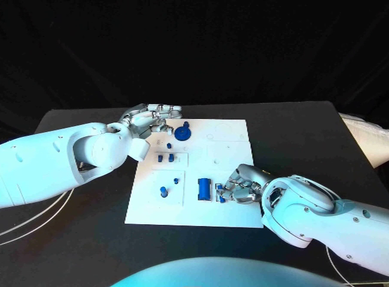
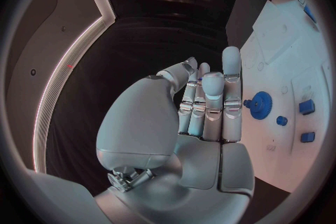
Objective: Assemble the parts on the task board
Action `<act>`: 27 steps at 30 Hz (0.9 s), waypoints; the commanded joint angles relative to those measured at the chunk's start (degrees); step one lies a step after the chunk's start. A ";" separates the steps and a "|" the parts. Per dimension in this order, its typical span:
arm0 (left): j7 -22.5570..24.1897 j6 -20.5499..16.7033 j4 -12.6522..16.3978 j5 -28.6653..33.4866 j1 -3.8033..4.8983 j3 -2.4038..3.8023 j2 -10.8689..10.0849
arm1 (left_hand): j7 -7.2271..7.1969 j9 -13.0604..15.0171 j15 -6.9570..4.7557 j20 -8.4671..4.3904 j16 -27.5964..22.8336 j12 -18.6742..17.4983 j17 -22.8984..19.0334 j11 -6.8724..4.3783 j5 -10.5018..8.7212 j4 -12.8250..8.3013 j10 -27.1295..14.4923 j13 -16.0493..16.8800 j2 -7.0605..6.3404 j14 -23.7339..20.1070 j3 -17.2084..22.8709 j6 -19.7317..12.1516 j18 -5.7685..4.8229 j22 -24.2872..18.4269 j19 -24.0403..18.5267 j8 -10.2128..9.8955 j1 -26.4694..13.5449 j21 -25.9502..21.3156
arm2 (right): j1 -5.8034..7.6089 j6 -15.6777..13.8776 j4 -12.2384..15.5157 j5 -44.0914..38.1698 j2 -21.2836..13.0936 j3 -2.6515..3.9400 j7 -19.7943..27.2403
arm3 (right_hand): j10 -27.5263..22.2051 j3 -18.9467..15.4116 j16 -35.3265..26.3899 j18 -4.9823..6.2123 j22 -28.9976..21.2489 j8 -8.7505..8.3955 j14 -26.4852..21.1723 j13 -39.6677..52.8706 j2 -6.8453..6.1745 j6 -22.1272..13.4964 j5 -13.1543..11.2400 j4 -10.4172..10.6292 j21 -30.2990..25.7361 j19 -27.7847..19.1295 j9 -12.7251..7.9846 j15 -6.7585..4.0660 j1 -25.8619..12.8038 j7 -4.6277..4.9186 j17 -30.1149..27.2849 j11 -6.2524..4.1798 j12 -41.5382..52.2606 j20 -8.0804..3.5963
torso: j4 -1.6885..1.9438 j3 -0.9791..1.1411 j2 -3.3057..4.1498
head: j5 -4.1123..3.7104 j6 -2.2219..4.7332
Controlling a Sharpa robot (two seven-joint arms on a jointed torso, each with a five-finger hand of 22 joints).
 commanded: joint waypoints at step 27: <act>-0.39 1.48 0.33 -0.50 0.03 0.07 -0.12 | 0.04 0.00 -0.09 0.05 -0.26 0.24 -0.24 0.16 0.09 -0.15 -0.40 0.02 0.11 -0.49 -0.26 -0.29 1.11 -0.10 -0.27 0.38 -0.04 -0.24 | -0.11 -1.98 0.37 -3.03 0.54 -0.08 0.05 | 1.20 -7.17 0.79 -0.72 2.81 0.16 5.40 1.96 1.83 1.07 -3.31 0.54 0.71 1.44 0.57 -0.61 -10.57 -0.33 11.91 -0.36 2.13 -0.50 | -0.02 0.05 0.01 | 0.23 -0.04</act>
